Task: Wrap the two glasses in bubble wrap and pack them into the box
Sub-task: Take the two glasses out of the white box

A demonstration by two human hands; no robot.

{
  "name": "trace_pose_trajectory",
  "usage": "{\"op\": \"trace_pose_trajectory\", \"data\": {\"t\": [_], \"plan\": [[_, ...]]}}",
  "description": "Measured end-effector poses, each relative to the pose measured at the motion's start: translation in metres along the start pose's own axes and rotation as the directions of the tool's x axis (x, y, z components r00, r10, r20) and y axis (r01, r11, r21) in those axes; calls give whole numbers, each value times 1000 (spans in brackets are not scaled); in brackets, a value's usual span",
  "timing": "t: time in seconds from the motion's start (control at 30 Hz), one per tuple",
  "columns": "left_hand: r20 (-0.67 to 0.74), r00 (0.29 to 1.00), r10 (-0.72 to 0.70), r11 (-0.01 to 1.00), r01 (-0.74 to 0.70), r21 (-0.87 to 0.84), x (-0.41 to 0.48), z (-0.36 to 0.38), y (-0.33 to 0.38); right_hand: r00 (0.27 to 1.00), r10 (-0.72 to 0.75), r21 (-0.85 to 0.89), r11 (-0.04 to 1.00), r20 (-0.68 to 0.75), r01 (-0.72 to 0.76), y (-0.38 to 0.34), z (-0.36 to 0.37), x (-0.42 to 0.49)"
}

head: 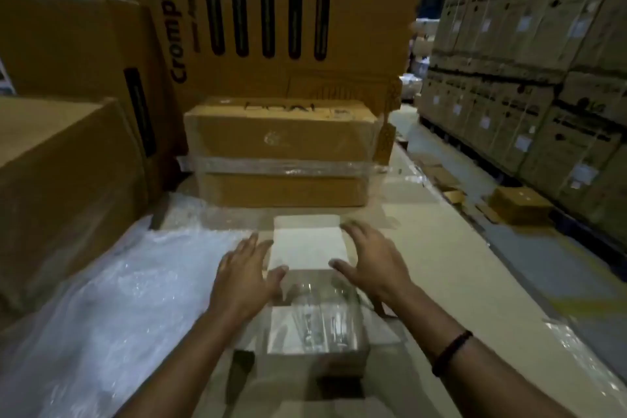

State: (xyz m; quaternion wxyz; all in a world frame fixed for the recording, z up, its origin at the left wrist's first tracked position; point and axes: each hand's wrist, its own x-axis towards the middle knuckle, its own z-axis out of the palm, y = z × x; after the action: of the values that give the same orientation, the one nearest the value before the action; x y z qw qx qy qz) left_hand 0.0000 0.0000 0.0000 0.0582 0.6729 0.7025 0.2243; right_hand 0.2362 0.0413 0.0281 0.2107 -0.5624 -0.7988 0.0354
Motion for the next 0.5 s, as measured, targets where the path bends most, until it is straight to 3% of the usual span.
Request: {"op": "trace_pose_trajectory", "data": {"t": [0.17,0.37,0.5], "plan": [[236,971,-43,987,4,163,-37,39,-9,950,74,-18,997,303,-72,16,52,-44],[290,957,-17,995,-11,96,-23,51,-19,948,88,32,994,305,-102,20,69,-31],[245,969,5,980,-54,193,-2,51,-16,940,86,-6,996,331,-89,24,68,-10]]}}
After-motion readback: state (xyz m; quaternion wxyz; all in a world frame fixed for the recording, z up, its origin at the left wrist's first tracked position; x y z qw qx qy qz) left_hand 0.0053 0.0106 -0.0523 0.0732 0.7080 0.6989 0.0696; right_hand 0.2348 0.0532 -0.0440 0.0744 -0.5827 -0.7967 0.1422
